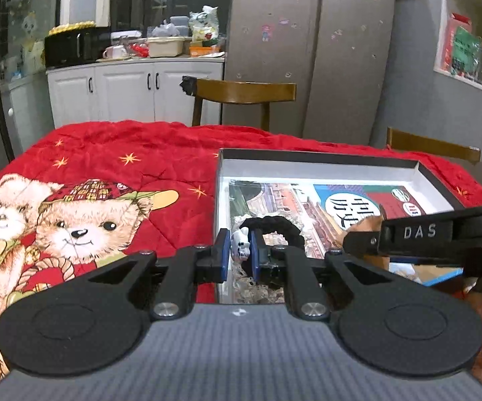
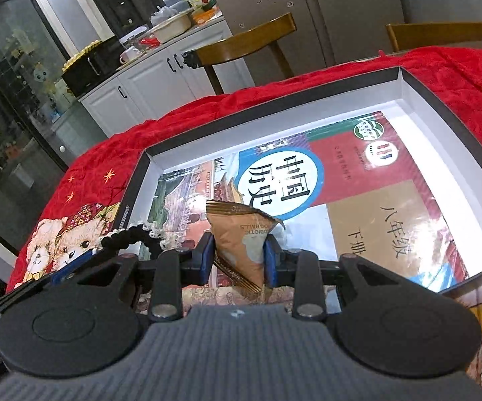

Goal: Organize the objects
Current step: 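Lower both items into the box and open both grippers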

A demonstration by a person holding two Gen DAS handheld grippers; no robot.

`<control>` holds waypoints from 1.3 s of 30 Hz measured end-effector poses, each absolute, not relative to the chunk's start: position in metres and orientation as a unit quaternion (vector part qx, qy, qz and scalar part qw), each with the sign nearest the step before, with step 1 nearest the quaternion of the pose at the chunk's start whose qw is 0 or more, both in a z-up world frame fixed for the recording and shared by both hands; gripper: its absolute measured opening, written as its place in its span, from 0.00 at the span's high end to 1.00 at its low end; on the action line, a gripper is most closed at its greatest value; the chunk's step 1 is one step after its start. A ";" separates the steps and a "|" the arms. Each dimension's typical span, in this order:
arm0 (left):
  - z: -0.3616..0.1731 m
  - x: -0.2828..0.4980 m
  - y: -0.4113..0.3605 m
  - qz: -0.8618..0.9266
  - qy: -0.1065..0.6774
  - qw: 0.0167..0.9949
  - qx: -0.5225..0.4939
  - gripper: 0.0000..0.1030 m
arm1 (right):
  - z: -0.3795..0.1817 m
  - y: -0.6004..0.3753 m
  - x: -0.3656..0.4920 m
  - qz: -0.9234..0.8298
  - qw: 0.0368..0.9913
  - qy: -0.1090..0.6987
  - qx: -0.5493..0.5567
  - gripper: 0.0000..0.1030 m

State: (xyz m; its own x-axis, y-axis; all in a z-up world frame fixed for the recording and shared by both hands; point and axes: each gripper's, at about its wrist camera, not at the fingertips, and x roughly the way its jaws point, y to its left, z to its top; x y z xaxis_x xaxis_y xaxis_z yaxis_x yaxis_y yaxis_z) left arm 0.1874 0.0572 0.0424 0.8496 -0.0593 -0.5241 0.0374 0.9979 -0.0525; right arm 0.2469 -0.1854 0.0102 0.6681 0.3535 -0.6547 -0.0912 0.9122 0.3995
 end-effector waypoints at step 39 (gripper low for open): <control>0.031 0.176 0.066 -0.045 0.267 0.961 -0.057 0.84 | 0.009 -0.164 0.231 0.133 0.909 0.375 0.122 0.65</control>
State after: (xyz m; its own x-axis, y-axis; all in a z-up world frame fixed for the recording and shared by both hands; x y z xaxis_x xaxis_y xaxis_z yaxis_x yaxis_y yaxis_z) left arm 0.1756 0.0660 0.0314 0.8531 -0.1174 -0.5084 0.0569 0.9895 -0.1331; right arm 0.2312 -0.1638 0.0094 0.6832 0.3327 -0.6501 -0.1497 0.9351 0.3213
